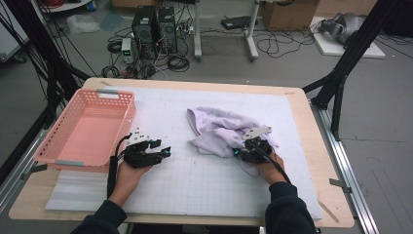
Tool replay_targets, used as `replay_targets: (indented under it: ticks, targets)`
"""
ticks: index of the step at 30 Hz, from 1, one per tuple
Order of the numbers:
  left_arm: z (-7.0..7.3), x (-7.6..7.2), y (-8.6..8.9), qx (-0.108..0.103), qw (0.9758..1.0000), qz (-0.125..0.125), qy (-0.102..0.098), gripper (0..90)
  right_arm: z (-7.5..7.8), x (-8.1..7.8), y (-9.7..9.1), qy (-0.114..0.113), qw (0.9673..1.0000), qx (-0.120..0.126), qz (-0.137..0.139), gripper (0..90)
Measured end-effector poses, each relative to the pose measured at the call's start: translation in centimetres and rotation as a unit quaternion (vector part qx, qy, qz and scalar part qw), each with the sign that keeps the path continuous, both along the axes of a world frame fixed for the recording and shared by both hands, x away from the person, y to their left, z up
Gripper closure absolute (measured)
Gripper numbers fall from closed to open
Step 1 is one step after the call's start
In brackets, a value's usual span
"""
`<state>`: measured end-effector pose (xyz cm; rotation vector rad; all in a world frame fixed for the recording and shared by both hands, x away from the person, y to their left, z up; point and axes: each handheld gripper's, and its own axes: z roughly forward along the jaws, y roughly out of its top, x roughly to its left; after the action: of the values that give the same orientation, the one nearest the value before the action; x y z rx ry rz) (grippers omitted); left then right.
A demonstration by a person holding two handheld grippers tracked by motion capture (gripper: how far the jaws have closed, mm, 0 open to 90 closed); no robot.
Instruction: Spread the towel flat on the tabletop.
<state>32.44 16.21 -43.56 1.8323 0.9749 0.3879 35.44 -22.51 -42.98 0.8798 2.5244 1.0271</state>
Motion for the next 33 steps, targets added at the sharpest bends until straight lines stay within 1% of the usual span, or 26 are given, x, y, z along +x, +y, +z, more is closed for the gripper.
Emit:
replay_targets:
  ticks: [1,3,4,6,8,10,11,12,13,14,15,16,17,18,19,20,22,24,25,26,27,28,29,31,32,33]
  targets:
    - [0.0,0.0,0.1,0.0,1.0,0.001,0.0,47.0,0.0,-0.3,0.6,0.012,0.9993,0.014,0.031,77.5]
    - [0.0,0.0,0.4,-0.003,1.0,0.004,-0.002,47.3,0.0,-0.8,1.6,0.029,0.9967,0.037,0.067,77.5]
    - [0.1,0.0,0.5,-0.003,1.0,0.004,-0.001,47.3,0.1,-1.1,2.0,0.043,0.9934,0.058,0.089,77.5]
    - [0.1,0.0,0.7,-0.004,1.0,0.007,-0.002,47.6,0.4,-1.4,2.5,0.059,0.9876,0.089,0.115,77.4]
    - [0.1,0.0,0.8,-0.006,0.9999,0.009,-0.002,47.5,1.1,-1.6,2.6,0.065,0.9798,0.13,0.138,77.4]
    - [0.1,0.0,0.9,-0.005,0.9999,0.009,-0.002,47.7,2.0,-1.6,2.1,0.056,0.9725,0.172,0.146,77.2]
    - [0.1,0.0,0.8,-0.006,0.9999,0.009,-0.002,47.7,2.5,-1.4,1.7,0.05,0.9706,0.191,0.137,77.1]
    - [0.1,0.0,0.8,-0.006,1.0,0.007,-0.002,47.7,3.1,-1.1,1.0,0.041,0.9703,0.209,0.115,77.0]
    - [0.1,0.0,0.7,-0.006,1.0,0.007,-0.002,47.7,3.3,-0.9,0.5,0.032,0.9707,0.216,0.1,76.9]
    - [0.0,0.0,0.6,-0.006,1.0,0.006,-0.002,47.7,3.6,-0.5,-0.2,0.018,0.9731,0.217,0.075,76.8]
    - [0.0,0.0,0.5,-0.008,1.0,0.005,-0.003,47.7,3.7,0.1,-1.0,0.005,0.9766,0.212,0.038,76.7]
    - [0.0,0.0,0.4,-0.008,1.0,0.004,-0.004,47.7,3.8,0.4,-1.5,-0.002,0.978,0.208,0.018,76.6]
    - [-0.1,0.1,0.3,-0.01,0.9999,0.002,-0.004,47.7,3.7,0.8,-2.1,-0.008,0.9795,0.201,-0.011,76.7]
    - [-0.1,0.1,0.1,-0.01,0.9999,-0.005,-0.003,47.9,3.6,1.2,-2.8,-0.018,0.9802,0.193,-0.042,76.6]
    - [-0.1,0.2,-0.1,-0.011,0.9999,-0.011,-0.003,49.4,3.4,1.6,-3.3,-0.021,0.9796,0.186,-0.074,76.5]
    - [-0.2,0.3,-0.4,-0.007,0.9998,-0.017,-0.005,49.5,3.2,2.0,-3.9,-0.027,0.9784,0.18,-0.097,76.4]
    - [-0.2,0.5,-1.1,0.004,0.9996,-0.026,-0.009,47.7,2.8,2.5,-4.6,-0.042,0.9732,0.169,-0.15,76.0]
    - [-0.1,0.9,-1.9,0.017,0.9992,-0.033,-0.014,45.9,2.6,3.0,-5.2,-0.061,0.9686,0.145,-0.192,75.9]
    - [-0.1,1.1,-2.4,0.024,0.9987,-0.041,-0.019,45.3,2.5,3.1,-5.4,-0.067,0.9655,0.125,-0.219,75.9]
    - [-0.1,1.3,-2.6,0.028,0.9984,-0.045,-0.02,45.2,2.3,3.3,-5.8,-0.074,0.9605,0.105,-0.247,75.9]
    - [-0.1,1.6,-3.1,0.031,0.9979,-0.051,-0.026,45.1,2.2,3.4,-6.0,-0.075,0.9573,0.096,-0.262,75.8]
    - [-0.1,1.8,-3.4,0.038,0.9975,-0.054,-0.026,45.0,2.0,3.5,-6.3,-0.074,0.9517,0.084,-0.286,75.2]
    - [0.0,2.0,-3.7,0.045,0.9969,-0.056,-0.03,45.0,1.9,3.5,-6.5,-0.072,0.9495,0.086,-0.293,74.5]
    - [0.3,2.7,-4.6,0.05,0.996,-0.061,-0.04,45.1,1.9,3.5,-6.8,-0.066,0.9488,0.093,-0.295,72.6]
    - [0.4,2.9,-4.9,0.053,0.9954,-0.066,-0.045,44.5,2.0,3.4,-6.8,-0.066,0.9516,0.093,-0.285,72.4]
    - [0.5,3.3,-5.3,0.057,0.9942,-0.077,-0.049,44.5,2.1,3.3,-6.7,-0.066,0.9534,0.094,-0.279,72.4]
